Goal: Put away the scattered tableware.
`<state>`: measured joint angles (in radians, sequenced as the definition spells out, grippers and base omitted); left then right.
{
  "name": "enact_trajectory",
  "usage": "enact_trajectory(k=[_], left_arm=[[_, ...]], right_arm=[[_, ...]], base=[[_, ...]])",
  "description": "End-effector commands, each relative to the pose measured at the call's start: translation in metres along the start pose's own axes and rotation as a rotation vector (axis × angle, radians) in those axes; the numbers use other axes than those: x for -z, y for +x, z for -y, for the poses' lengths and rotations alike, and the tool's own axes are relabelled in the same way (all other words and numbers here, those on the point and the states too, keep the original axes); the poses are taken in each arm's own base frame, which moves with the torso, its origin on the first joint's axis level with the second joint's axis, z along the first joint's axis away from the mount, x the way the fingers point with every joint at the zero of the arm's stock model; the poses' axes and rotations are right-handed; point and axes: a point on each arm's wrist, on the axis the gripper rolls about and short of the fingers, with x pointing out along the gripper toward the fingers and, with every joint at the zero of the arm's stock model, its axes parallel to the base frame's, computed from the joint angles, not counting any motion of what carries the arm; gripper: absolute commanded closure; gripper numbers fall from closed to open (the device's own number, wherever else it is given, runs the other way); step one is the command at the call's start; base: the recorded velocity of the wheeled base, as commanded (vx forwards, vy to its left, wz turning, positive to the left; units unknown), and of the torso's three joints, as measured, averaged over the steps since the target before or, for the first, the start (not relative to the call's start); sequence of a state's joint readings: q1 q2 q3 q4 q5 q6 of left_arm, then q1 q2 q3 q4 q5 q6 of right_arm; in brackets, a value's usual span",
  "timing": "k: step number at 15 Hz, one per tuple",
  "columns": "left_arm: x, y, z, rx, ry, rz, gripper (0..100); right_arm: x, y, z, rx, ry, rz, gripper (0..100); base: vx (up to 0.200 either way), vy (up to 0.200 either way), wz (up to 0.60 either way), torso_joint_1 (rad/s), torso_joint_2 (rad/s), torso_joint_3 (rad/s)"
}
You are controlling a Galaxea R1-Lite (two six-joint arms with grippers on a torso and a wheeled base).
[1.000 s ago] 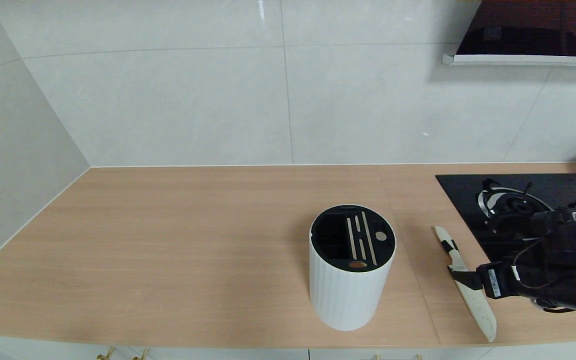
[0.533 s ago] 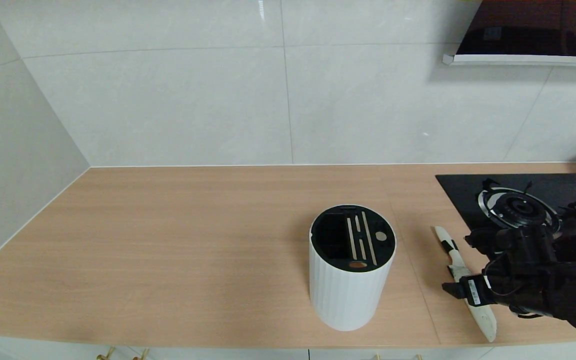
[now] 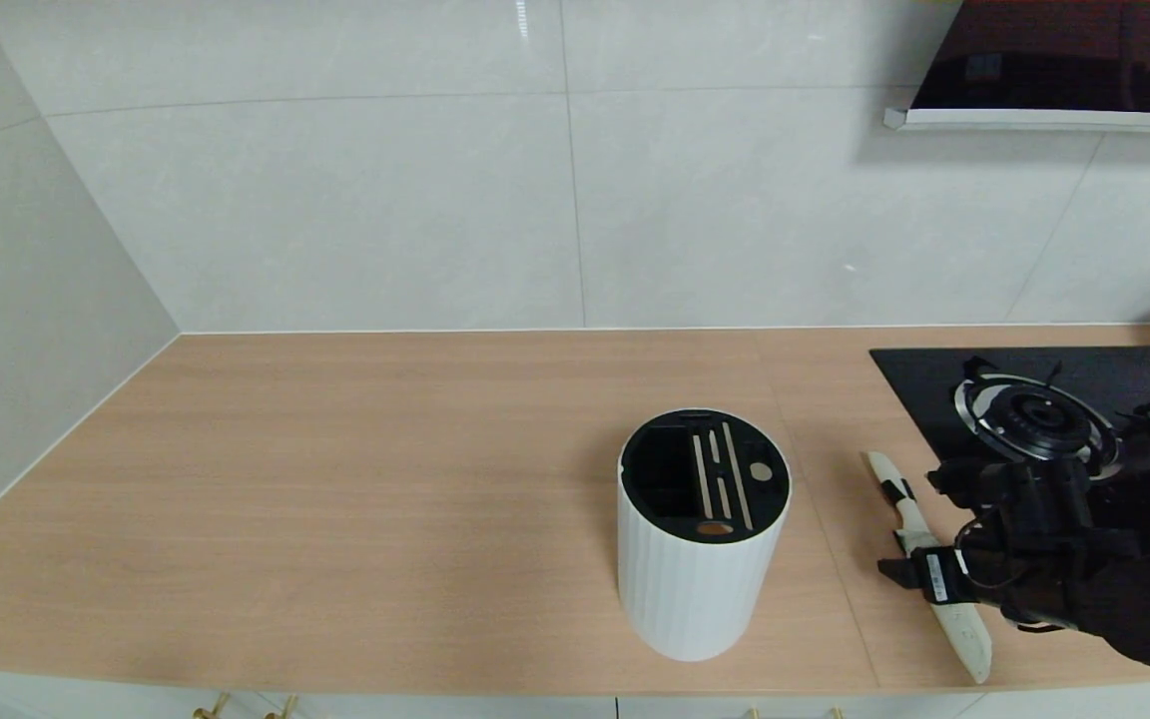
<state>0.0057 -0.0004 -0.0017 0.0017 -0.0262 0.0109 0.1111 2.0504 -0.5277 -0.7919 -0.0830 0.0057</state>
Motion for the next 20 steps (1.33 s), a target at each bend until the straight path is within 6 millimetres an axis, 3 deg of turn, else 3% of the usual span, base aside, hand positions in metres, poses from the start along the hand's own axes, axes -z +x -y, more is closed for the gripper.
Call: enact_trajectory(k=[1,11,12,20], left_arm=[[0.000,0.000,0.000,0.000,0.000,0.000,0],[0.000,0.000,0.000,0.000,0.000,0.000,0],[0.000,0.000,0.000,0.000,0.000,0.001,0],[0.000,0.000,0.000,0.000,0.000,0.000,0]], right_arm=[[-0.001,0.003,0.000,0.001,0.018,0.011,0],[0.001,0.015,0.005,0.021,0.032,0.044,0],[0.001,0.016,0.007,0.026,0.037,0.044,100],[0.005,0.026,0.006,0.043,0.037,0.076,100]], base=[[0.000,0.000,0.00,0.000,0.00,0.000],[0.000,0.000,0.00,0.000,0.00,0.000],[0.000,0.000,0.00,0.000,0.00,0.000],[0.000,0.000,0.00,0.000,0.00,0.000]])
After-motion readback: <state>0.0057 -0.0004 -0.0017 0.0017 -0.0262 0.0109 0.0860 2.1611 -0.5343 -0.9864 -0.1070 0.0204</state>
